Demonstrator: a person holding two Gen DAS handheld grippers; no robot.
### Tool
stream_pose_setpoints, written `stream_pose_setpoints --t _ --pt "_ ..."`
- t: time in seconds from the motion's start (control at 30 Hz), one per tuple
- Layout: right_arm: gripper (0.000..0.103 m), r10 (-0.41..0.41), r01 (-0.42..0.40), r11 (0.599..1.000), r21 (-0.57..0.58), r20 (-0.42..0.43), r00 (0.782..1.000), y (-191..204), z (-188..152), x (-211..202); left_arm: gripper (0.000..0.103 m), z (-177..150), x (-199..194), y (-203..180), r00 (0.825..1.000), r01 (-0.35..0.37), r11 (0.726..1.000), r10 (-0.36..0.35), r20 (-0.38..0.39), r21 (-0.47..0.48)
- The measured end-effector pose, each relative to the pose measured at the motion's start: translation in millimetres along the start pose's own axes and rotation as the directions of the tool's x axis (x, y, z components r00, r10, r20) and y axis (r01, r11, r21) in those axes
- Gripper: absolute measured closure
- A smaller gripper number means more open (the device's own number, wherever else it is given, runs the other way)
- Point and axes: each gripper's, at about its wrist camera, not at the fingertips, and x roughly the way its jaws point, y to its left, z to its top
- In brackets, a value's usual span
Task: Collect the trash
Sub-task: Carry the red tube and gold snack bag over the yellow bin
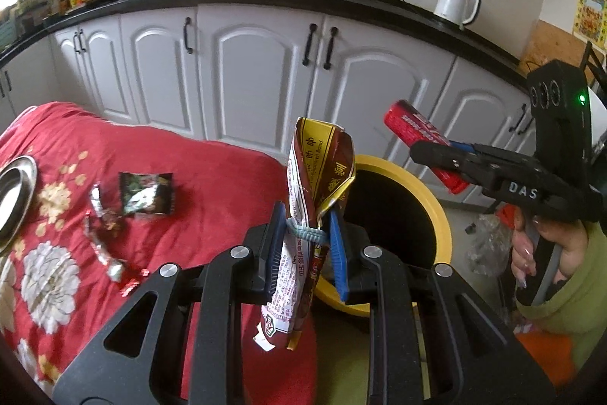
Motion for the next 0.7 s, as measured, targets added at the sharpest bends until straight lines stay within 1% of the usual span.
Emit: stream_pose_setpoints --t 0.3,0.7 --pt "0.071 -0.044 0.044 0.999 0.032 -0.009 0.999 -21.7 -6.0 0.9 0.086 -3.2 26.4 -28.7 0.998 0.043 0.998 -0.041 -0.049 0.044" --pt "0.071 -0.082 0.084 0.993 0.080 -0.030 0.996 -47.5 -14.5 7.2 0.086 -12.9 57.2 -51.5 0.989 0.085 0.993 -0.075 -0.126 0.080"
